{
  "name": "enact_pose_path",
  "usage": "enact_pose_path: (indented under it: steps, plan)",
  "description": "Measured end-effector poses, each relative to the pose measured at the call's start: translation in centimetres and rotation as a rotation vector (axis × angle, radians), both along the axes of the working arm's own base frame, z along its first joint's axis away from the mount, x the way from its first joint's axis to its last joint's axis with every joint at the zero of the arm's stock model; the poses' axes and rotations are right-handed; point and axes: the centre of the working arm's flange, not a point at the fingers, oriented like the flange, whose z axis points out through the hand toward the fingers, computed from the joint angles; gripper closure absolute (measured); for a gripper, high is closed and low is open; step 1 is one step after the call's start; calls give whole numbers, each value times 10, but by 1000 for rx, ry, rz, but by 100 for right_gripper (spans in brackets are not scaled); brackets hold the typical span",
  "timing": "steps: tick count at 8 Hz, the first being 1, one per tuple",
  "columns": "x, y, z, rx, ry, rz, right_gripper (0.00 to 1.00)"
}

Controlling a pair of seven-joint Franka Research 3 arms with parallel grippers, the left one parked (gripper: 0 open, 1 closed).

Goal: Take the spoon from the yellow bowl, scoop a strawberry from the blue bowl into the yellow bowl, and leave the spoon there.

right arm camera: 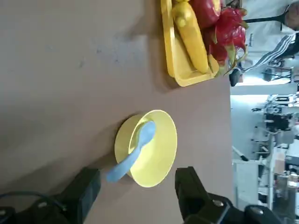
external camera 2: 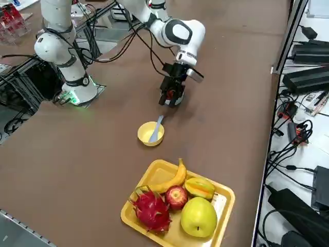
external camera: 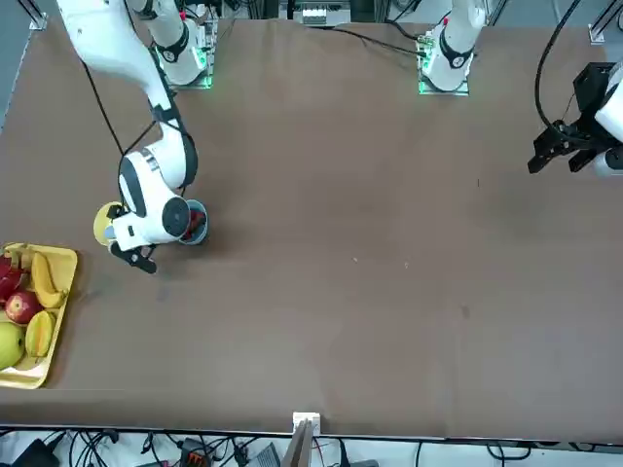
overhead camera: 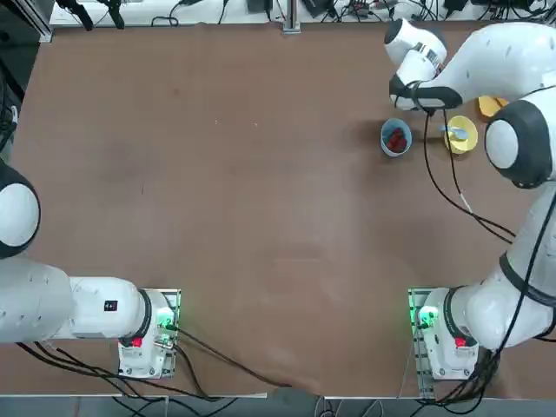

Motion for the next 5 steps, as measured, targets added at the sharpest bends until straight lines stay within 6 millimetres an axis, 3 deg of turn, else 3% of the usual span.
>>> enact_pose_path:
  steps: [2, 5]
  plan:
    - [-5, -2, -30, -26, 43, 12, 6]
    - [-10, 3, -48, -48, 71, 35, 7]
